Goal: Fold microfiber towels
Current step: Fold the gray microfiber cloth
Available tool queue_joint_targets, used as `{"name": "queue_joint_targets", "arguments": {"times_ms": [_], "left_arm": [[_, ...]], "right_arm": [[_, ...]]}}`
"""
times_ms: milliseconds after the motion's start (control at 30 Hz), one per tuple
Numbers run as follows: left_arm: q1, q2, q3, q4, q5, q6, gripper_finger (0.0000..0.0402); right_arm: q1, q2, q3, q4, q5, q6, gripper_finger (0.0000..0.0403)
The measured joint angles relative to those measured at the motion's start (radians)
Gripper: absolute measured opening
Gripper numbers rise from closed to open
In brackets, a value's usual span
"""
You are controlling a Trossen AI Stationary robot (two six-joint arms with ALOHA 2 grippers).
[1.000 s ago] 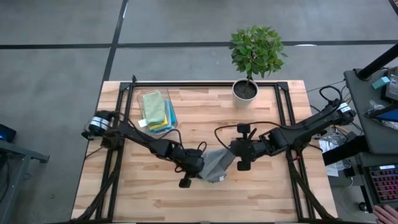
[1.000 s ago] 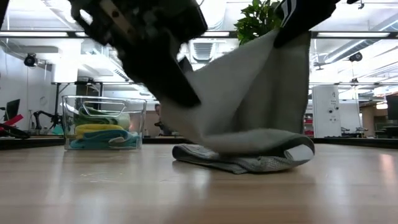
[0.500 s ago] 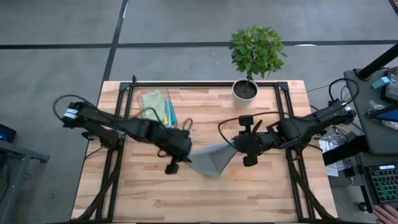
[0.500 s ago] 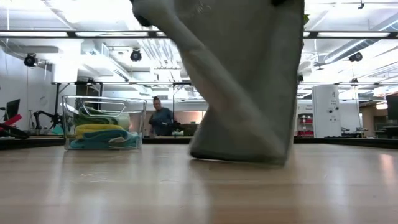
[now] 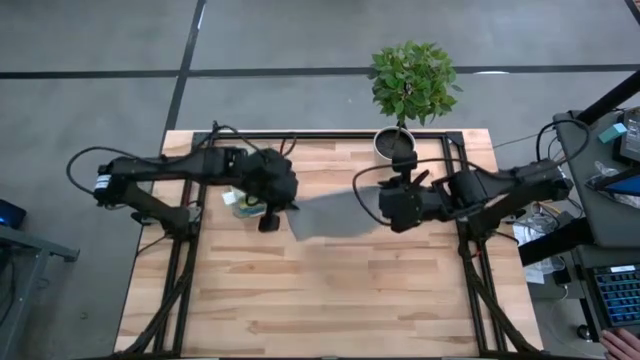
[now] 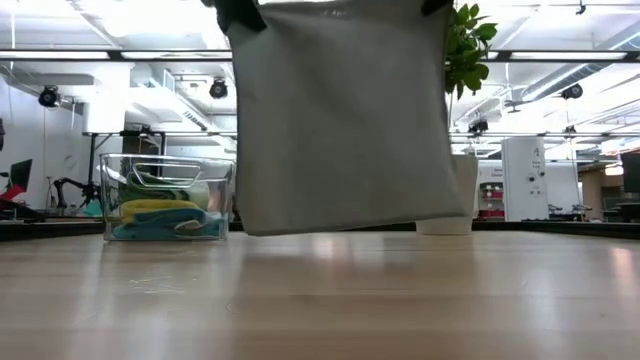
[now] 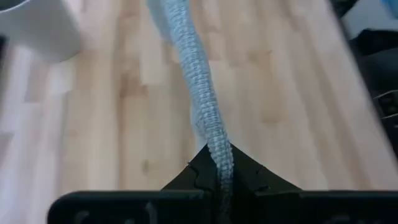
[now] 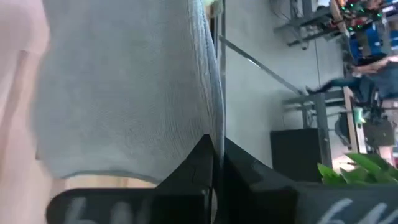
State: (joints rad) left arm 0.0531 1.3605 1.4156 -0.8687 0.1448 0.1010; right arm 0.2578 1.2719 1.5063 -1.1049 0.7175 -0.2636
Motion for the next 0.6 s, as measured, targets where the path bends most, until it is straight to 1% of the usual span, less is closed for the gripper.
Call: {"name": "queue_joint_targets", "arguments": {"times_ms": [67,133,167,233,333,433,600], "left_arm": [[0.025,0.0,0.0,-0.011,-0.022,0.013,0.0],[0.033,-0.001,0.0,-0.012,-0.066,0.013,0.0],[0.033,-0.001,0.0,-0.017,-0.089,0.012,0.0],[0.022,-0.002,-0.009,-0.014,-0.102,0.011,0.0],[-0.022,0.009,-0.037,0.016,-0.102,-0.015,0.0],[-0.085,0.038,-0.082,0.065,-0.101,-0.065,0.0],[-0.198,0.112,-0.148,0.17,-0.101,-0.176,0.0]], "right_arm": [[-0.012,-0.004,0.0,0.0,0.002,-0.004,0.0008],[-0.013,-0.011,0.0,-0.013,0.014,0.014,0.0008],[-0.012,-0.015,0.0,-0.022,0.016,0.032,0.0008],[0.003,-0.024,0.0,-0.047,0.007,0.087,0.0008],[0.033,-0.03,-0.01,-0.093,-0.052,0.173,0.0008],[0.072,-0.03,-0.044,-0.103,-0.142,0.272,0.0008],[0.163,-0.027,-0.165,-0.056,-0.256,0.432,0.0008]]}}
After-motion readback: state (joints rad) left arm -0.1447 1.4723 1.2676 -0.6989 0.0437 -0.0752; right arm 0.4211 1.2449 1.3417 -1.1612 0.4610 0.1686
